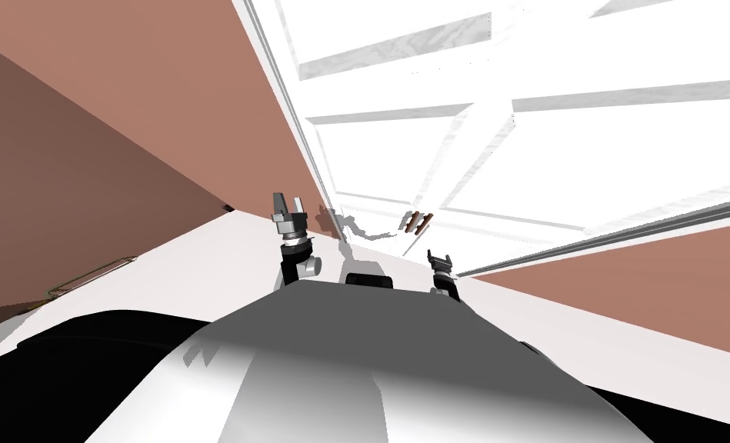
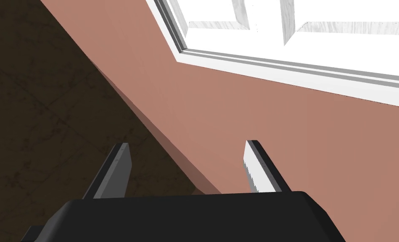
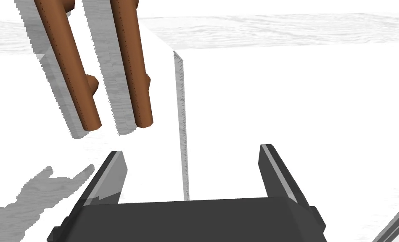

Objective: Pull the door open

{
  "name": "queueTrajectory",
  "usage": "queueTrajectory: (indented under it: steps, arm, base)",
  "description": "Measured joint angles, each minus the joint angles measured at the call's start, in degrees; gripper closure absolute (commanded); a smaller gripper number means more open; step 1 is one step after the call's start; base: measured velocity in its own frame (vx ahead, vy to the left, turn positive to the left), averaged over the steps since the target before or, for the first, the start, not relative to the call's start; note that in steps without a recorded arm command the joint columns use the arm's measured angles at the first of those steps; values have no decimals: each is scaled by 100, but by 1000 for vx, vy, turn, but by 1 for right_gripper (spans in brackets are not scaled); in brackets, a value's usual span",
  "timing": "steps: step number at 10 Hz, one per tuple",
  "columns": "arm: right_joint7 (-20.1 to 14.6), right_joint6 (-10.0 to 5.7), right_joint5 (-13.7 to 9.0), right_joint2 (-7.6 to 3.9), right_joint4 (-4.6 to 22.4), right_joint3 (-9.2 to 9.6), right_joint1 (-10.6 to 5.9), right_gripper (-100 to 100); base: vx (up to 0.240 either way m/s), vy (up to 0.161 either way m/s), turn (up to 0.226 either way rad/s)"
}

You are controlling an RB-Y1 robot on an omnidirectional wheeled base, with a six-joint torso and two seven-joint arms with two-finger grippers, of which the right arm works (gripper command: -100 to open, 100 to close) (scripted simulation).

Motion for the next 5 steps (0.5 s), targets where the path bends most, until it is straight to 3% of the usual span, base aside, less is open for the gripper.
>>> queueTrajectory:
  steps: [1, 3, 4, 5]
  arm:
    - [-9, -25, 4, 8, 77, 3, -21, -100]
    - [49, 21, -43, -54, -12, -77, 155, -100]
    - [17, -6, -33, -53, 125, -65, 88, -100]
    - [-31, -40, -34, -80, 265, -70, 48, -100]
  base:
    - [-80, -16, -108]
    - [-53, -17, -30]
    - [-35, -11, -52]
    - [-106, -55, -194]
